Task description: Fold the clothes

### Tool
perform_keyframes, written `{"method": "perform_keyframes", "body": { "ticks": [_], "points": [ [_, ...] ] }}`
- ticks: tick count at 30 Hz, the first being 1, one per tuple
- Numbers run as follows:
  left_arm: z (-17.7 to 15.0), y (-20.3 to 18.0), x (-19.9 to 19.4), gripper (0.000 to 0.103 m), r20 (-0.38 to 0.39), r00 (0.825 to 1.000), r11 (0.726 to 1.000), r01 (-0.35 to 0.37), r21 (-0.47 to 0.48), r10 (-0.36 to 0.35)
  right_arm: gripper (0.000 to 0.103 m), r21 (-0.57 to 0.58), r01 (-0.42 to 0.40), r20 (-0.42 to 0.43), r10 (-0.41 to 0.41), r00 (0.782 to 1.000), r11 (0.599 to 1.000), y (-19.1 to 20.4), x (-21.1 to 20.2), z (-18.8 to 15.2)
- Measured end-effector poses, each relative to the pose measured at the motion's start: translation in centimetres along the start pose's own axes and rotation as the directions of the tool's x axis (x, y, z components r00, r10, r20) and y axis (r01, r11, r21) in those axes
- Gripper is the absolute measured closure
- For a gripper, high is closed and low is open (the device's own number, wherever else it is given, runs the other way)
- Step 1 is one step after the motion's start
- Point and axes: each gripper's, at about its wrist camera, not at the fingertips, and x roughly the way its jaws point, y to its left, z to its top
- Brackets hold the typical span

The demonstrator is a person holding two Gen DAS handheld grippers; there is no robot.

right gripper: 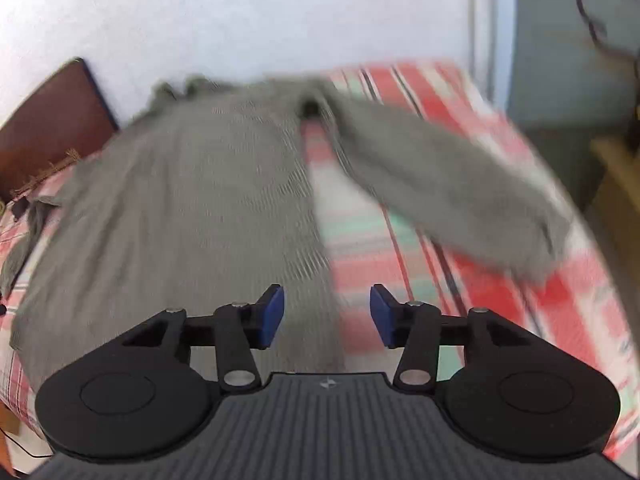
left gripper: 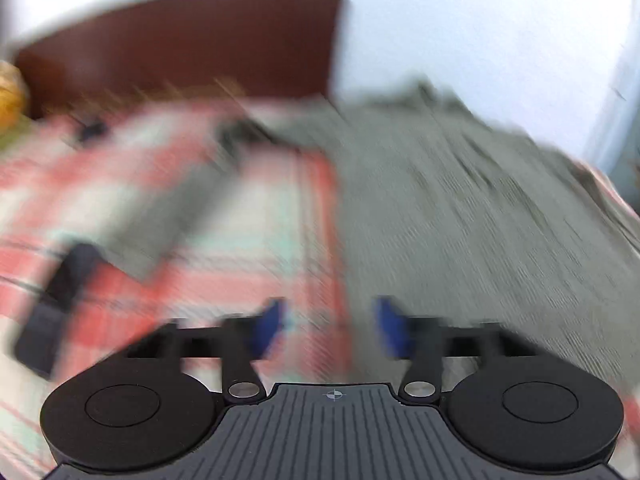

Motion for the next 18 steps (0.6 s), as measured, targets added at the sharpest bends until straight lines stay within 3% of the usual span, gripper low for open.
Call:
{"method": "perform_keyframes", "body": {
  "ticks": [2, 5, 7, 11, 16, 17, 18],
  "points": [
    [0.8, 1.1, -0.1, 0.019, 0.059, 0.989, 0.990, -0.137, 0.023, 0.135, 0.049, -0.084, -0.074, 0.029, 0.076, 0.997, 0.994, 3.4, -0.8, 1.5],
    [1.5, 2.5, 2.0, 0.019, 0.062, 0.957, 0.955, -0.288, 0.072, 0.284, 0.039, -0.214, -0.204, 0.041, 0.217, 0.975, 0.955, 9.1, -1.1, 3.5],
    [1.6, 3.3, 3.7, 0.019, 0.051, 0.950, 0.945, -0.312, 0.101, 0.308, 0.039, -0.295, -0.268, 0.011, 0.284, 0.959, 0.917, 13.5, 0.4, 4.0],
    [1.9, 4.6, 6.7, 0.019, 0.007, 0.960, 0.949, -0.277, 0.151, 0.280, 0.038, -0.369, -0.376, -0.091, 0.370, 0.925, 0.850, 22.0, 4.6, 4.1],
    [1.6, 5.7, 9.3, 0.019, -0.024, 0.962, 0.945, -0.264, 0.191, 0.273, 0.038, -0.346, -0.450, -0.175, 0.415, 0.893, 0.823, 29.6, 8.7, 4.0],
    [1.6, 5.9, 9.8, 0.020, -0.030, 0.962, 0.945, -0.261, 0.198, 0.272, 0.038, -0.325, -0.466, -0.186, 0.427, 0.885, 0.823, 30.5, 9.4, 4.1],
    [1.5, 6.1, 10.3, 0.038, -0.037, 0.962, 0.944, -0.258, 0.205, 0.270, 0.038, -0.303, -0.474, -0.196, 0.433, 0.880, 0.827, 31.2, 9.9, 4.2]
  ]
}}
